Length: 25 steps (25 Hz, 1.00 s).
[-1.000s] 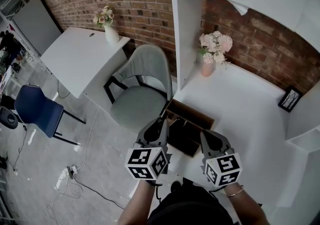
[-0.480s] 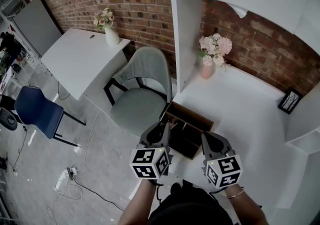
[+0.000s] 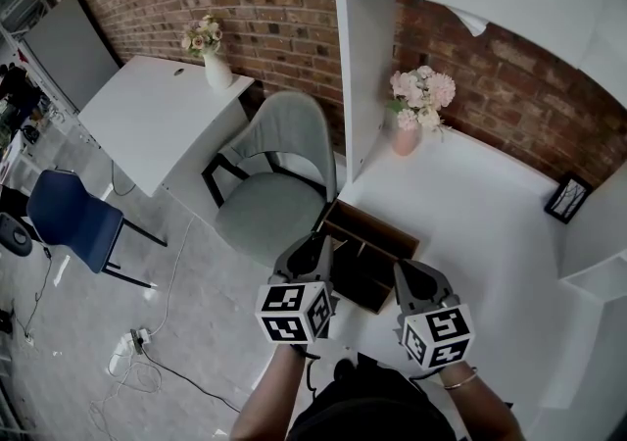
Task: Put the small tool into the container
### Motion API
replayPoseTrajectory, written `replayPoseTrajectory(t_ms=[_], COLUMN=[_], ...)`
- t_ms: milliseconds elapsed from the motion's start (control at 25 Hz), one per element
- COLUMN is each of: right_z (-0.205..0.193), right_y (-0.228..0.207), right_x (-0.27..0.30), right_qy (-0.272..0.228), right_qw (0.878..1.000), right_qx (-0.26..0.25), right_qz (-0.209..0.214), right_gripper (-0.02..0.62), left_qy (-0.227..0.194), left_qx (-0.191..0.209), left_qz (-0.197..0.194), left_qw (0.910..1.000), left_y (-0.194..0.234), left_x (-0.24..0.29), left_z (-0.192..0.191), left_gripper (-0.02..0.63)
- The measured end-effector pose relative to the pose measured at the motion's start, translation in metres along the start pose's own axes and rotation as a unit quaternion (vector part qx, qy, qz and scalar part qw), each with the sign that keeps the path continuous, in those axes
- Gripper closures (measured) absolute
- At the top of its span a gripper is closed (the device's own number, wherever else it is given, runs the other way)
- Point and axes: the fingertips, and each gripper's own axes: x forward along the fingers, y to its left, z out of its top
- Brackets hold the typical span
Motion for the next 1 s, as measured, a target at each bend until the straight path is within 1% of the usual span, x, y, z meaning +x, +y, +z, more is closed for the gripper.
replayPoseTrajectory(t_ms=[400,600,720,1000], right_z=[-0.001,-0.002,-0.002,-0.003], right_y=[-0.001,0.001,0.001,0.002], right_x=[0.003,0.003,0.003,0.001], right_qy=[0.003,0.004,0.005,0.007], right_qw=[1.000,1.000,1.000,1.000], right_qx=[-0.002,-0.002,-0.002,-0.005], right_qz=[-0.002,-0.001,0.001,0.004], right_gripper=[0.592,0.592,0.592,0.592], left_qy=[0.001,0.009,0.014,0.031], left_qx=[-0.016,-0.021,-0.018,-0.025], left_qz=[-0.006,0.002,0.011,0.020], left_qw=[0.9999,0.9997,0.9997,0.9990], left_y=[0.009,0.018,0.023,0.031], left_x=[0.004,0.006,0.007,0.004], left_z=[-0.002,-0.005,-0.007,-0.017], left_gripper=[0.535,0.520,0.515,0.479])
